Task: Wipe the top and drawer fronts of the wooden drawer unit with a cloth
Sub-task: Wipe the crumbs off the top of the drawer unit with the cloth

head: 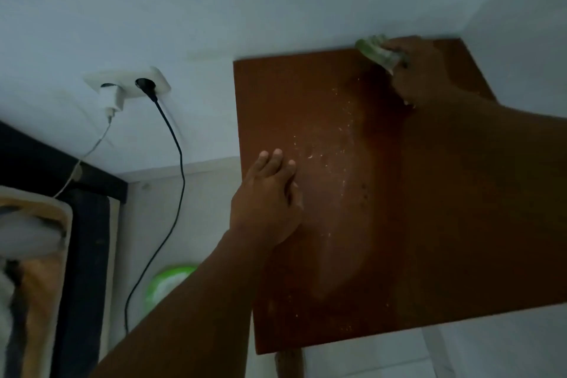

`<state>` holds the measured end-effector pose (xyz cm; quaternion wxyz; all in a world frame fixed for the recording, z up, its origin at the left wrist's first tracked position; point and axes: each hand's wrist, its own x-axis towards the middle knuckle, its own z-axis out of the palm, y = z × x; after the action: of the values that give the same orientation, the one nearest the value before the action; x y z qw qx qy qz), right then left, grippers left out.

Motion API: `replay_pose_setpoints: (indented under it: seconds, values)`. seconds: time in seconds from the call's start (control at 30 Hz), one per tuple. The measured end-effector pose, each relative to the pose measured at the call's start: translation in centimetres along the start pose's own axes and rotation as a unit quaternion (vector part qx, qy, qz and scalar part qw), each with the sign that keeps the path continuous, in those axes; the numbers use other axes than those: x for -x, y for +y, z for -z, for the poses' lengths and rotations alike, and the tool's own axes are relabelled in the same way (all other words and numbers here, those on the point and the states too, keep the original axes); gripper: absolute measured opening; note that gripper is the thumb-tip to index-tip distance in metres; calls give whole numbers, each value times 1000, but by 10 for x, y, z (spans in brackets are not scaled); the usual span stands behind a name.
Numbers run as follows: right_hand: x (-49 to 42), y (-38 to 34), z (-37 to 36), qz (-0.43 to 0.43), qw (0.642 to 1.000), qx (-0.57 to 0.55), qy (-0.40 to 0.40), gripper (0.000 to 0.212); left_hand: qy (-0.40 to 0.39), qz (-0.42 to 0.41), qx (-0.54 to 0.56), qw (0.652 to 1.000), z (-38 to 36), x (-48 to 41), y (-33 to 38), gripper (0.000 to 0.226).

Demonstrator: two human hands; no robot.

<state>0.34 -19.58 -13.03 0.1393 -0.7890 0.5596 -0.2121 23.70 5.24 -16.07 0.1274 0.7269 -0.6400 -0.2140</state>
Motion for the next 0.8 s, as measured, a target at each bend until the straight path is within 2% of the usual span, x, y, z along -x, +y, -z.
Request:
replay_pose_setpoints:
  seconds: [0.07, 0.2, 0.27, 0.37, 0.47, 0.57, 0.67, 0.8]
  values:
    - [-16, 7, -13, -27, 999, 8, -41, 58, -4, -2, -9, 1000, -2, 1, 2, 52]
    - [-13, 8, -40, -42, 997, 11, -71, 52, -16, -30, -18, 999, -1, 1, -5, 57]
    - [-6, -3, -44, -10, 997, 7, -78, 51, -18, -35, -18, 999, -1, 2, -8, 60]
    - [24, -19, -44, 60, 990, -12, -128, 54, -15, -40, -14, 999, 0, 1, -9, 61]
    - [79, -32, -42, 137, 976, -34, -168, 59, -15, -43, -8, 999, 2, -1, -10, 61]
    - [134, -46, -36, 171, 962, -84, -194, 64, -20, -46, -12, 999, 3, -2, -11, 60]
    - [173, -56, -32, 154, 958, -127, -205, 64, -18, -43, -10, 999, 3, -1, -9, 62]
    - [148, -58, -19, 53, 976, -174, -123, 53, -16, -42, -1, 999, 0, -1, -11, 63]
